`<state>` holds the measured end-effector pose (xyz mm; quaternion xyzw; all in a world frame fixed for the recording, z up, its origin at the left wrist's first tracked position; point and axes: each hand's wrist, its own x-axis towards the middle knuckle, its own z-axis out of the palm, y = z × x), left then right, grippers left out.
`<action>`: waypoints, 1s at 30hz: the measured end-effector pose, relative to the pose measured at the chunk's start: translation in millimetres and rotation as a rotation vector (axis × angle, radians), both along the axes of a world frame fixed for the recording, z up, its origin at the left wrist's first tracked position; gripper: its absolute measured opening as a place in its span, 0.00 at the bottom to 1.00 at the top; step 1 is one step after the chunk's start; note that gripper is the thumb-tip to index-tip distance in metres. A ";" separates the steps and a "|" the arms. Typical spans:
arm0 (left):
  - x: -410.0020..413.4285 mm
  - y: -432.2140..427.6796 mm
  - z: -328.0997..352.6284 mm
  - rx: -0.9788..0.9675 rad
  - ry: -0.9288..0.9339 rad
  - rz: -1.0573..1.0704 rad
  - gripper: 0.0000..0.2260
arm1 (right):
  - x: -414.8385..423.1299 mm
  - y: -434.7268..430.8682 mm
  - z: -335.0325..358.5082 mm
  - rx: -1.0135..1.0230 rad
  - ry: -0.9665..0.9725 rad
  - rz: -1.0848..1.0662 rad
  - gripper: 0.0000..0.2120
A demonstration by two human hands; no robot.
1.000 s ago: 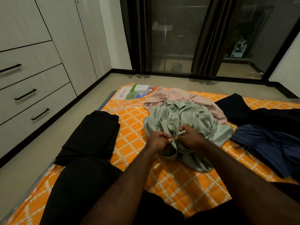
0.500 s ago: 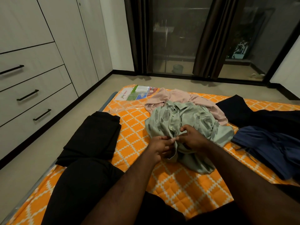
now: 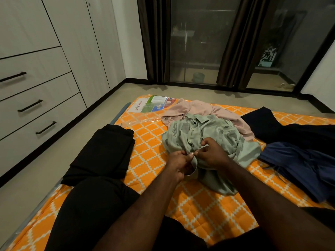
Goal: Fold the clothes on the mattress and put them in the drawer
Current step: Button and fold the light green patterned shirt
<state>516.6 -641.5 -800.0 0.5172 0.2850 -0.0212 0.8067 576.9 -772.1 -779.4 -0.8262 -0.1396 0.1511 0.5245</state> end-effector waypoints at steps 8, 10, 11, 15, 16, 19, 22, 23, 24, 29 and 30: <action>5.2 -7.8 -6.2 0.101 -0.077 0.187 0.06 | -12.8 13.3 4.0 -0.096 -0.401 -0.018 0.15; 4.9 -9.8 -7.7 0.131 -0.074 0.219 0.06 | -14.4 15.8 3.7 -0.083 -0.403 -0.017 0.15; 4.9 -9.7 -9.1 0.117 -0.081 0.227 0.07 | -14.7 16.5 2.2 -0.072 -0.394 -0.020 0.14; 1.4 -5.1 -3.7 -0.086 -0.183 0.199 0.11 | -14.6 16.3 4.6 0.132 -0.069 -0.082 0.09; 0.9 -4.2 -1.7 -0.113 -0.204 0.176 0.11 | -14.2 15.6 7.6 0.173 0.003 -0.102 0.08; -1.2 -7.7 2.8 -0.122 -0.238 0.101 0.12 | -10.9 9.4 12.7 0.193 0.081 -0.146 0.06; -3.2 -7.1 1.3 -0.168 -0.251 0.060 0.11 | -8.1 2.7 17.0 0.229 0.192 -0.145 0.07; -4.6 -5.6 1.5 -0.190 -0.253 0.052 0.11 | -6.2 1.0 17.2 0.247 0.227 -0.137 0.08; -5.4 -4.1 1.7 -0.210 -0.256 0.046 0.11 | -5.2 -0.4 18.2 0.259 0.249 -0.126 0.09; -8.8 -1.2 6.0 -0.272 -0.252 0.019 0.12 | -3.4 -1.0 22.1 0.232 0.290 -0.093 0.10; -9.7 -0.4 6.7 -0.287 -0.254 0.008 0.11 | -2.4 -2.9 24.5 0.232 0.314 -0.068 0.11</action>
